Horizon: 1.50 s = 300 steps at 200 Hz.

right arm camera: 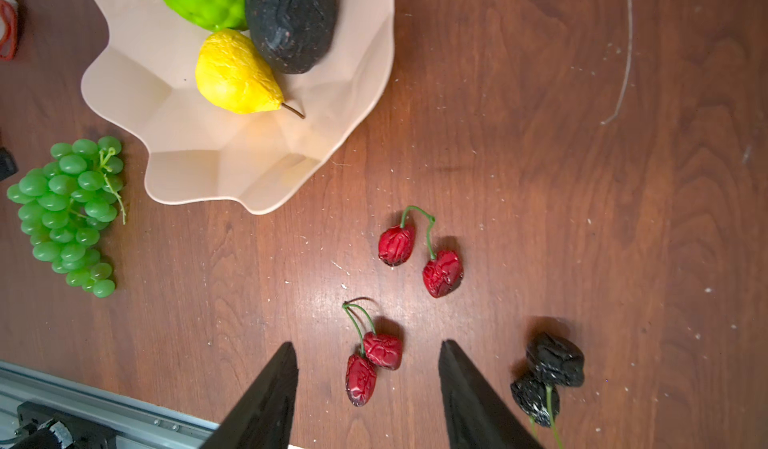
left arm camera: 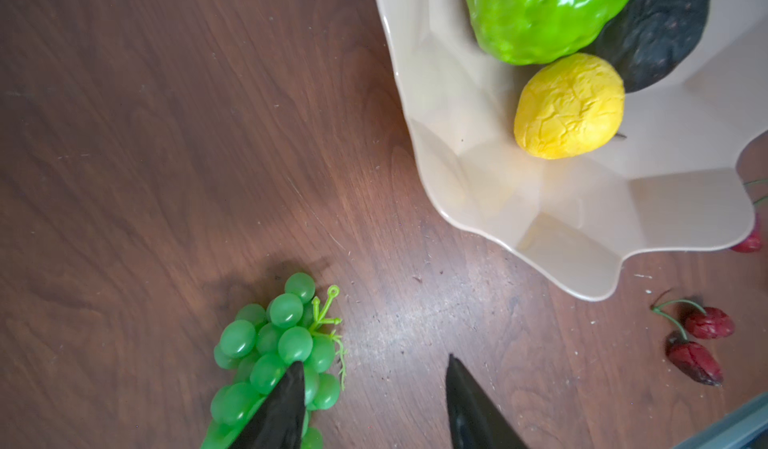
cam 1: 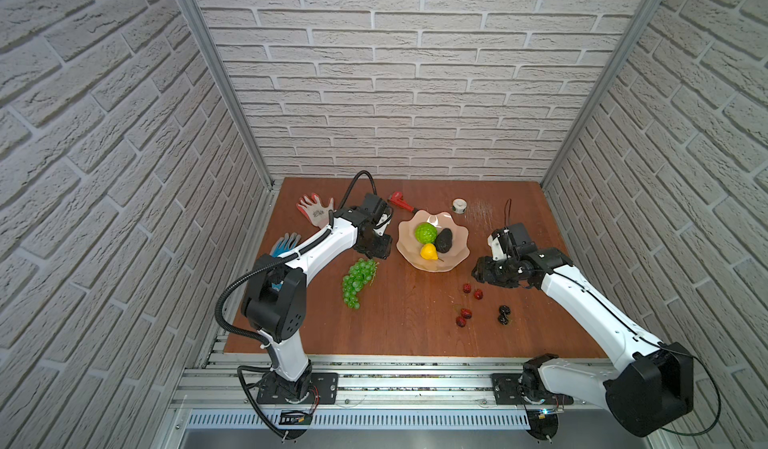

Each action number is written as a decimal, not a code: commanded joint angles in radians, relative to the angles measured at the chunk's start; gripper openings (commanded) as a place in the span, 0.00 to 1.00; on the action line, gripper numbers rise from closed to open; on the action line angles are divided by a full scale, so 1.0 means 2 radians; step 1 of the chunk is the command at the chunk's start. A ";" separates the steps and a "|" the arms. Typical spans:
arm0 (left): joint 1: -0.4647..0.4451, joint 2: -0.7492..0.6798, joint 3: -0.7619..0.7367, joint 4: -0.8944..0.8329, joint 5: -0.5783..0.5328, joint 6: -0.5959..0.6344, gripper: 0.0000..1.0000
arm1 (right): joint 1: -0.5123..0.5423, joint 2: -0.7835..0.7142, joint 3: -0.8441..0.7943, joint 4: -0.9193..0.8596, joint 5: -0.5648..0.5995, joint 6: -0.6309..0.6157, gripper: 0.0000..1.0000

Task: Place and organize the fake fruits in the fruit bowl
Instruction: 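Lower the left gripper onto the stem of the green grape bunch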

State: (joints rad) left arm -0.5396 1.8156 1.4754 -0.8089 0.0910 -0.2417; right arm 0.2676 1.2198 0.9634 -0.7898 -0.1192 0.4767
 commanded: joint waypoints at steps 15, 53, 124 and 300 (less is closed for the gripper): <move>-0.014 0.036 0.036 -0.059 -0.057 0.046 0.53 | 0.008 -0.008 -0.008 0.045 -0.018 -0.006 0.57; -0.015 0.057 0.040 -0.075 -0.057 0.070 0.50 | 0.009 -0.029 -0.020 0.051 -0.012 -0.008 0.57; -0.022 0.089 0.053 -0.063 -0.076 0.082 0.51 | 0.009 -0.014 -0.023 0.072 -0.019 -0.012 0.57; -0.029 0.146 0.067 -0.076 -0.107 0.093 0.36 | 0.009 0.003 -0.025 0.079 -0.014 -0.034 0.57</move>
State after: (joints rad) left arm -0.5934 2.0892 1.5867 -0.9279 -0.0998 -0.0635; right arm 0.2798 1.2201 0.9257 -0.6678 -0.1509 0.4290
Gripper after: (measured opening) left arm 0.378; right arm 0.572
